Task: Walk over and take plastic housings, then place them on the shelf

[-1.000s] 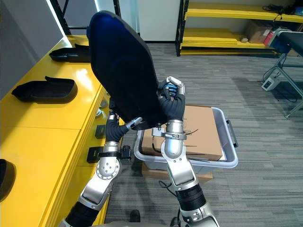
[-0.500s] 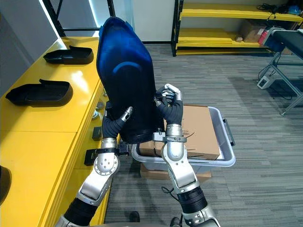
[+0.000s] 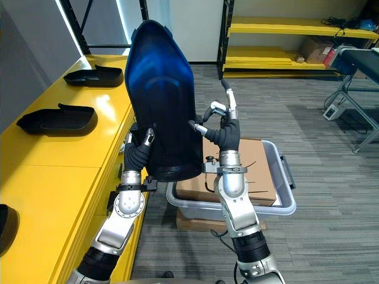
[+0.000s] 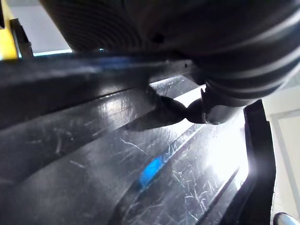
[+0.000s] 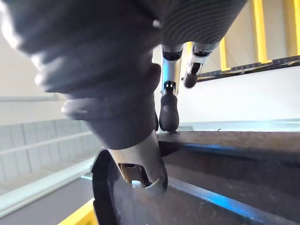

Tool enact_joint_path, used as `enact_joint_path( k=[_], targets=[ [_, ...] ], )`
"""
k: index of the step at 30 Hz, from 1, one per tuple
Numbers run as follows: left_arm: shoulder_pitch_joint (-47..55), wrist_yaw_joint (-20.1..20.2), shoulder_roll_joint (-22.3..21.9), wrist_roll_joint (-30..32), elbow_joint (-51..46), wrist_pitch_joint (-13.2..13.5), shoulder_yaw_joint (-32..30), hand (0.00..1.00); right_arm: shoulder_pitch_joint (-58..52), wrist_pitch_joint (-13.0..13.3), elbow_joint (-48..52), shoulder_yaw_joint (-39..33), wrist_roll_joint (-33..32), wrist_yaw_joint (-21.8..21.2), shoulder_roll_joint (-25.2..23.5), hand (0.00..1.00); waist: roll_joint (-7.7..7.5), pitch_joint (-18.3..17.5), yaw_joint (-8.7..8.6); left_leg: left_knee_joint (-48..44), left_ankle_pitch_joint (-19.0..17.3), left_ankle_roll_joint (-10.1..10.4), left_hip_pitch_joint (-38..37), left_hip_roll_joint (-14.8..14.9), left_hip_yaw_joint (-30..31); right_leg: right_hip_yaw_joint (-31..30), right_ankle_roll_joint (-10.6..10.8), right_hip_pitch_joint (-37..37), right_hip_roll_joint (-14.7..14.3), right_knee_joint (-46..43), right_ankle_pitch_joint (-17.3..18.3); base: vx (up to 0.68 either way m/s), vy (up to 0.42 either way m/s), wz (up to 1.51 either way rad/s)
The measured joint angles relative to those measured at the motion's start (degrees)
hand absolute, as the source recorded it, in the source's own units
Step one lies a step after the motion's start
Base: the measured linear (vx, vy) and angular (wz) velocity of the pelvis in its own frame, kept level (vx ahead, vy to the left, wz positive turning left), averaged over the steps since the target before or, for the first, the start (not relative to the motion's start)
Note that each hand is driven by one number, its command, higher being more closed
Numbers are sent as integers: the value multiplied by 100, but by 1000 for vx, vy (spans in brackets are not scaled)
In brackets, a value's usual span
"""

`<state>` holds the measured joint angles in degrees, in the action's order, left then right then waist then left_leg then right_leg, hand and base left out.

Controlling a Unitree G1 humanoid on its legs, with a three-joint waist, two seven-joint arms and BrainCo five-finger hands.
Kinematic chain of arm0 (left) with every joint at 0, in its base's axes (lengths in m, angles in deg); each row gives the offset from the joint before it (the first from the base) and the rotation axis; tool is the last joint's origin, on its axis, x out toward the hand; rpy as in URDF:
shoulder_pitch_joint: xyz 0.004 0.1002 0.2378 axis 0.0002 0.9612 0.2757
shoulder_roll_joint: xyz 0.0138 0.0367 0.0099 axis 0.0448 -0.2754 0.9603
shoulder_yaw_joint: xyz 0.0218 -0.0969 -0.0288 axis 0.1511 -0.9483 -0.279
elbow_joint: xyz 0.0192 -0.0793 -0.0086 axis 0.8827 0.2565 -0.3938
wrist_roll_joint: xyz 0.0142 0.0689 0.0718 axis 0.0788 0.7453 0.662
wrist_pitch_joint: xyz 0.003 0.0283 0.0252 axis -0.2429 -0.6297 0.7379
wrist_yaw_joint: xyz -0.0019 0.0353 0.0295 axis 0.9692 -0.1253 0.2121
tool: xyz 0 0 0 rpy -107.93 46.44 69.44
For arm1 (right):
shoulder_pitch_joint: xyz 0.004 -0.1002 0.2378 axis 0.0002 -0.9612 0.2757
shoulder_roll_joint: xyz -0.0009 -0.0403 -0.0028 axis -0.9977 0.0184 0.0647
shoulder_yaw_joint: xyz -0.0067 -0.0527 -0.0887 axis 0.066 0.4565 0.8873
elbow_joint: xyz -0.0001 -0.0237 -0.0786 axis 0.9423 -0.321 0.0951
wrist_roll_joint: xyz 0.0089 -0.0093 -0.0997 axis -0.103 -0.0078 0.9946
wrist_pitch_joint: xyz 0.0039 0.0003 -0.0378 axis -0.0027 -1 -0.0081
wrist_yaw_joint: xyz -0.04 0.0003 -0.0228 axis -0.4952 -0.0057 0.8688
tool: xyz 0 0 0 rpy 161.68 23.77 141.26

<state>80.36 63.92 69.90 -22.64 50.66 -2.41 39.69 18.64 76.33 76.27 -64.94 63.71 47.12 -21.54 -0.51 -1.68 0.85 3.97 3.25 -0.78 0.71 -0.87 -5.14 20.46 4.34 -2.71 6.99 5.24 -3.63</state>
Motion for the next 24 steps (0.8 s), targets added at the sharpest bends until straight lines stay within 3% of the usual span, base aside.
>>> enact_joint_path(
  k=[3, 8, 9, 11, 16, 24],
  targets=[
    [-175, 36, -87, 71, 2, 14, -73, 100, -14, 135, 215, -536, -98, -55, -9, 0, 1, 1, -10, 1, 0, -1, -17, -3, -2, -13, 3, -5, 0, -12, 2, 0, 0, 0],
    [529, 100, 92, 113, 136, -156, -942, 100, -212, 528, 158, -3102, -429, 791, 11, 0, 2, 1, -65, 8, -3, -3, -48, -12, -20, -27, 11, -18, 3, -19, 8, 1, 5, -2],
    [727, 98, 156, 113, 229, -279, -1187, 100, -463, 477, -181, -3372, -313, 1013, 107, 0, 2, 2, -158, 9, -5, -2, -48, -8, -25, -27, 10, -16, 3, -11, 8, -4, 6, -4],
    [860, 99, 160, 113, 261, -390, -1304, 100, -791, 311, -752, -3505, -237, 1133, 154, 0, 2, 4, -180, 9, -22, 21, -49, 4, -62, -41, 9, 4, 3, -2, 8, -18, 4, -11],
    [871, 107, 107, 154, 221, -402, -1152, 100, -1422, -197, -2645, -3836, -187, 1098, 128, 0, 79, 51, -183, 8, -66, 82, -48, 14, -70, -46, 10, 14, 13, -1, 20, -8, 4, -3],
    [1148, 112, 60, 163, 0, -371, -1204, 100, -2028, -441, -5942, -4110, -620, 362, -6, 0, 149, 131, -161, -15, -105, 100, 53, 95, -122, -52, -26, 102, -52, 3, 37, 31, -13, -1]
  ],
)
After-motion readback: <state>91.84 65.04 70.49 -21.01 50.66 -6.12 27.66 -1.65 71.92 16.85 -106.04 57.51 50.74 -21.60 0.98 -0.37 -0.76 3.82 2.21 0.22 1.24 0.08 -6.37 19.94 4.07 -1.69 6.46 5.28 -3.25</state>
